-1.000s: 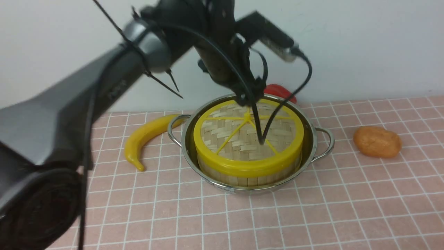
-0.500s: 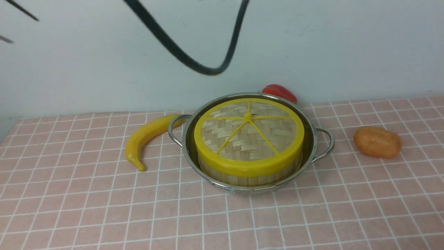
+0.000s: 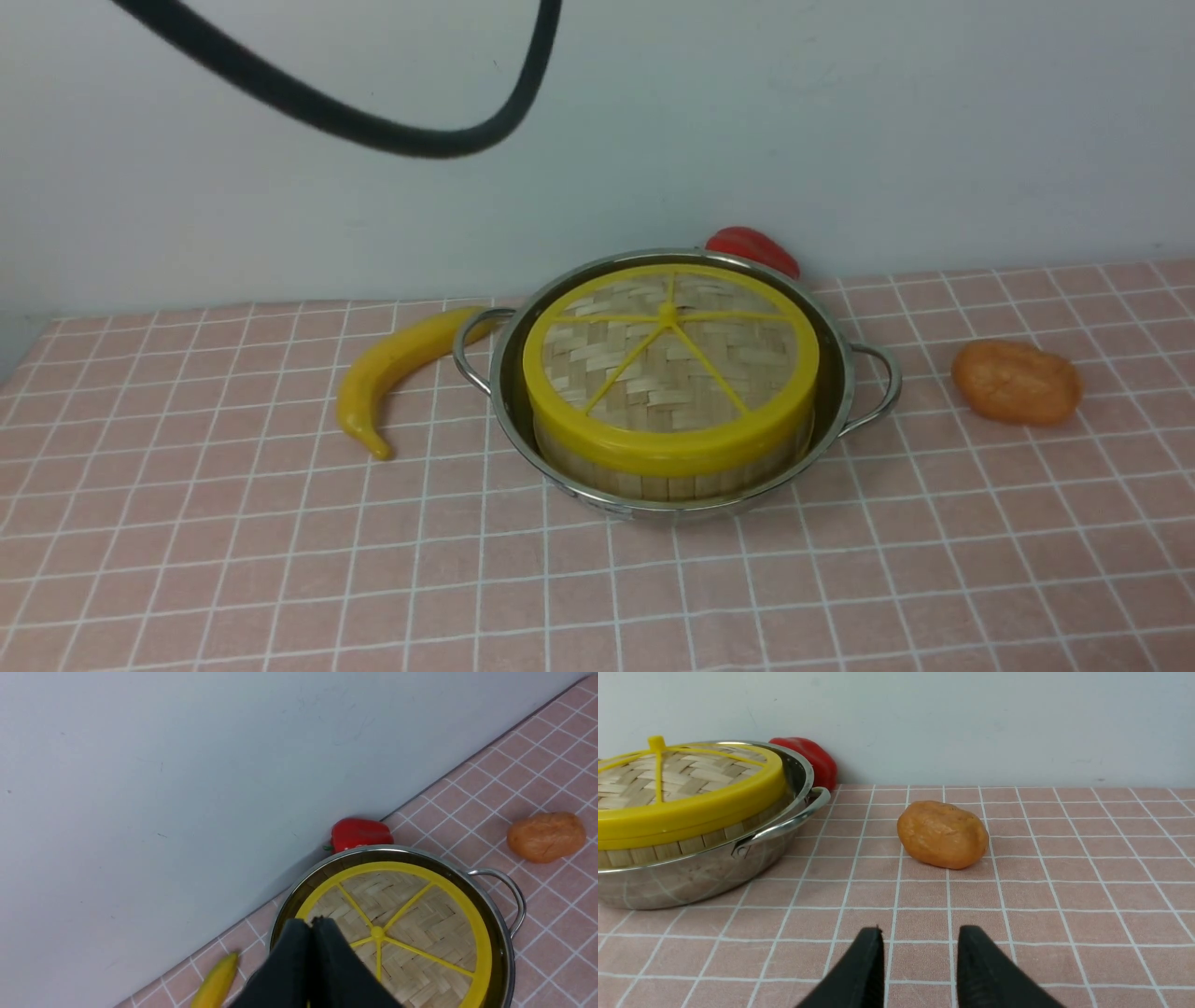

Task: Place the steamer in the pot on the pink tablecloth, and put the lid on the steamer.

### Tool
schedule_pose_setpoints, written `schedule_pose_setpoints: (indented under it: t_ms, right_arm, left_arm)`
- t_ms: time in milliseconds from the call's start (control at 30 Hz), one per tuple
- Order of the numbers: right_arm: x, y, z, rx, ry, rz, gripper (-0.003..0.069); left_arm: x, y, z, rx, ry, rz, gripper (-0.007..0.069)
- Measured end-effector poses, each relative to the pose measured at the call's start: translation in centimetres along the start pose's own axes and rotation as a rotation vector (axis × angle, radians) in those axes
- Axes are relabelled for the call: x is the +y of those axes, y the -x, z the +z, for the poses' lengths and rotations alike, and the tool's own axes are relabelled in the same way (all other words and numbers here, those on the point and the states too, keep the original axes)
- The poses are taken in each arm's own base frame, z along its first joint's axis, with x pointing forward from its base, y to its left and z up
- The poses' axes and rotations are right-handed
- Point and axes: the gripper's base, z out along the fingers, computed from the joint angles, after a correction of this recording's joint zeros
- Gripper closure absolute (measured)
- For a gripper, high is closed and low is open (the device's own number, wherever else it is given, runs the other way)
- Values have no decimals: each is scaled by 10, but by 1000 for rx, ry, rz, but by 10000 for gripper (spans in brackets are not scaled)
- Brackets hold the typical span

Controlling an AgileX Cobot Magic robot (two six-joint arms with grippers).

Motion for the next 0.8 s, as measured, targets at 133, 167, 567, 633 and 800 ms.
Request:
schedule_pose_setpoints:
  t_ms: [133, 167, 567, 633, 800]
  right_arm:
    - [0, 0, 0, 0, 0, 0, 416]
    - [0, 0, 0, 0, 0, 0, 416]
    - [0, 0, 0, 0, 0, -3, 416]
    - [0, 0, 0, 0, 0, -4, 416]
    - [0, 0, 0, 0, 0, -3, 416]
  left_arm:
    - [-4, -22, 4, 67, -12, 7, 631]
    - [-4, -26, 3, 66, -11, 7, 631]
    - [23, -245, -47, -251, 315, -362, 613]
    - [17, -279, -48, -245, 375, -401, 611]
    - [-13, -363, -44, -262, 493, -447, 592]
